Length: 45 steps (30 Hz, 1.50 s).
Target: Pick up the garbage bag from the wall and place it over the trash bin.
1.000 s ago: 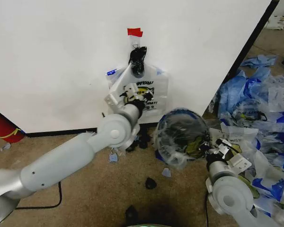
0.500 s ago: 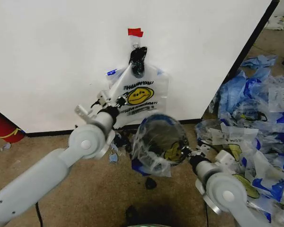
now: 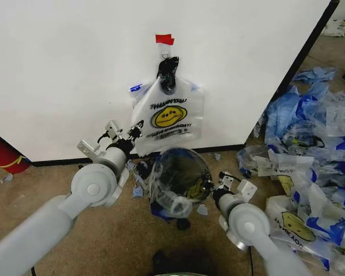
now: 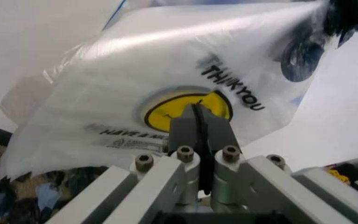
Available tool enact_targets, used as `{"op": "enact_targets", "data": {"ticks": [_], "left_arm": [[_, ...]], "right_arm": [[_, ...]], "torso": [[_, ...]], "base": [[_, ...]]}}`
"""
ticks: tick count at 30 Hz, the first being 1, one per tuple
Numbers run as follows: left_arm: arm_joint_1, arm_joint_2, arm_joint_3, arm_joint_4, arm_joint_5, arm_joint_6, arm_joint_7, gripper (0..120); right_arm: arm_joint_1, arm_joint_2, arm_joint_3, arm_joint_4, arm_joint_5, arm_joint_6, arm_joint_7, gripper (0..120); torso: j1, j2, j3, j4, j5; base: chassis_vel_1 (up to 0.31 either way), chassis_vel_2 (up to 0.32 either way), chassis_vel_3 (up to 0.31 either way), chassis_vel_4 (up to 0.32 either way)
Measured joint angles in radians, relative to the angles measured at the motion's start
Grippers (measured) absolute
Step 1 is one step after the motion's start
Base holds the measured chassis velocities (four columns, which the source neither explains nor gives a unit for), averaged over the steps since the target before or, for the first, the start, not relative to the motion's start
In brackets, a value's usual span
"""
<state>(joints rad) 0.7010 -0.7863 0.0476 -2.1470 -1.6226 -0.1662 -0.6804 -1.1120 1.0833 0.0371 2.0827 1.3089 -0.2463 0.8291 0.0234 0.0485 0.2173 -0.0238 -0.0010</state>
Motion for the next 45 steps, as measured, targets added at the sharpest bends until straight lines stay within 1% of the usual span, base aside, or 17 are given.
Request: {"op": "enact_targets", "data": {"ticks": [4,10,27,31,37,39,42,43,45], "left_arm": [[0.009,-0.007,0.001,0.003,0.014,0.002,-0.001,0],[0.026,-0.016,0.001,0.005,0.029,0.003,-0.001,0],[0.057,-0.020,0.018,0.006,0.064,0.004,-0.003,0],[0.061,-0.020,0.019,0.004,0.067,0.004,-0.005,0],[0.064,-0.019,0.023,0.003,0.070,0.005,-0.009,0],[0.067,-0.019,0.024,0.001,0.071,0.005,-0.010,0],[0.069,-0.019,0.028,-0.002,0.075,0.006,-0.015,0],[0.069,-0.019,0.028,-0.002,0.075,0.006,-0.015,0],[0.069,-0.019,0.029,-0.005,0.075,0.008,-0.021,0]], "right_arm": [[-0.004,0.000,-0.040,-0.015,-0.043,0.005,-0.009,0],[-0.006,0.007,-0.070,-0.036,-0.087,0.014,-0.024,0],[0.011,0.035,-0.113,-0.113,-0.193,0.043,-0.114,0],[0.012,0.040,-0.113,-0.121,-0.193,0.045,-0.123,0],[0.010,0.053,-0.114,-0.123,-0.203,0.043,-0.120,0],[0.002,0.051,-0.112,-0.115,-0.207,0.036,-0.121,5],[-0.013,0.038,-0.102,-0.093,-0.219,0.020,-0.123,19],[-0.013,0.038,-0.102,-0.093,-0.219,0.020,-0.123,19],[-0.021,0.027,-0.092,-0.072,-0.222,0.012,-0.127,27]], "torso": [[0.000,0.000,0.000,0.0003,0.0000],[0.000,0.000,0.000,0.0001,0.0000],[0.000,0.000,0.000,0.0000,-0.0004],[0.000,0.000,0.000,-0.0001,-0.0004],[0.000,0.000,0.000,0.0003,0.0001],[0.000,0.000,0.000,0.0005,0.0004],[0.000,0.000,0.000,0.0006,0.0004],[0.000,0.000,0.000,0.0006,0.0004],[0.000,0.000,0.000,0.0003,0.0002]], "base": [[0.000,0.000,0.000,0.000],[0.000,0.000,0.000,0.000],[0.000,0.000,0.000,0.000],[0.000,0.000,0.000,0.000],[0.000,0.000,0.000,0.000],[0.000,0.000,0.000,0.000],[0.000,0.000,0.000,0.000],[0.000,0.000,0.000,0.000],[0.000,0.000,0.000,0.000]]}}
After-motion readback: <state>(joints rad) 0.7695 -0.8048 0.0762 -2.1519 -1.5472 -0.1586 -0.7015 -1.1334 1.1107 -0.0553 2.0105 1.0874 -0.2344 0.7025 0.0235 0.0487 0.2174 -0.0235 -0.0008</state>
